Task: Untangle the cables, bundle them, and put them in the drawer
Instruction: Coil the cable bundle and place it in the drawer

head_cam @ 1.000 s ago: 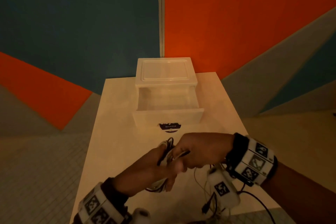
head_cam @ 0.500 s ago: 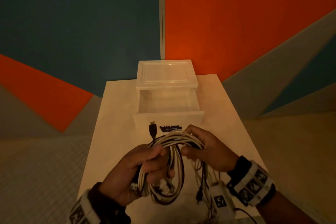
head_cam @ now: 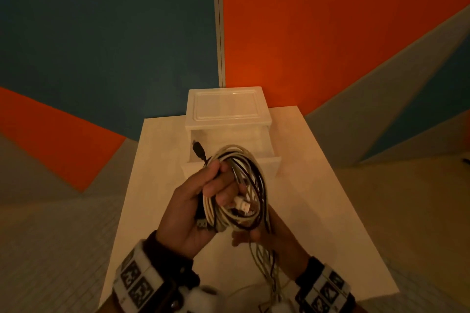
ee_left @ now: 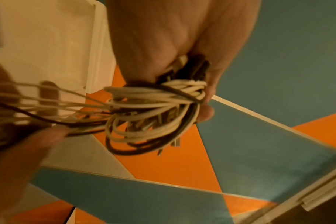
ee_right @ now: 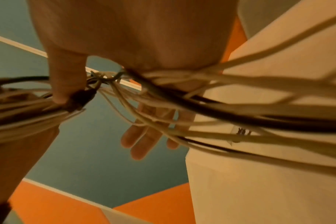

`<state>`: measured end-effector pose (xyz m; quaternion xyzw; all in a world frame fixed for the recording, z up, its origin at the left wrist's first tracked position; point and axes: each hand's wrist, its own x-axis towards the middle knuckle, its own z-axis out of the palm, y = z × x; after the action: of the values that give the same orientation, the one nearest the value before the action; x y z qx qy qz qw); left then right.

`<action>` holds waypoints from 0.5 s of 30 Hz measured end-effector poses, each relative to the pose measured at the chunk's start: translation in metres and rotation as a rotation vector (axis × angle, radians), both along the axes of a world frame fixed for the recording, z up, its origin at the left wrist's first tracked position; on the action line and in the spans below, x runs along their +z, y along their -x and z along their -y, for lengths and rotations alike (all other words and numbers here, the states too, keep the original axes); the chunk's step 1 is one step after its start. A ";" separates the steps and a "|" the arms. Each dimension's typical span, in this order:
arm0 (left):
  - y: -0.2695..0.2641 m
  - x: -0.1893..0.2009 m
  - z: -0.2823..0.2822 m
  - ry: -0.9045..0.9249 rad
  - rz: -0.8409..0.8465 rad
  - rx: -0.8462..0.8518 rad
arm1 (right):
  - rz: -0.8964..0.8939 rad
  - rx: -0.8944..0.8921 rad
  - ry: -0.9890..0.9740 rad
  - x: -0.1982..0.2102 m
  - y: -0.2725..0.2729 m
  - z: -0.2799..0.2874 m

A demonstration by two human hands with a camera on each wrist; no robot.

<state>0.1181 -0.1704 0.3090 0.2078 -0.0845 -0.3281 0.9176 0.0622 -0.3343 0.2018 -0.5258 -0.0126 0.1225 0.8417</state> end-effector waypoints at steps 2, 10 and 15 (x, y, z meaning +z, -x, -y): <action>-0.005 0.003 0.006 -0.038 0.055 0.065 | -0.073 0.049 0.031 -0.004 0.002 -0.006; -0.028 0.003 0.028 -0.420 0.336 0.427 | -0.117 0.358 0.590 0.008 0.005 -0.007; -0.022 -0.028 0.032 -0.971 0.764 0.518 | 0.172 0.565 1.042 0.042 -0.006 -0.005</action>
<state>0.1400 -0.2026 0.2808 0.7124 -0.1935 -0.0013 0.6746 0.0685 -0.3296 0.2438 -0.8535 -0.1582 0.2886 0.4039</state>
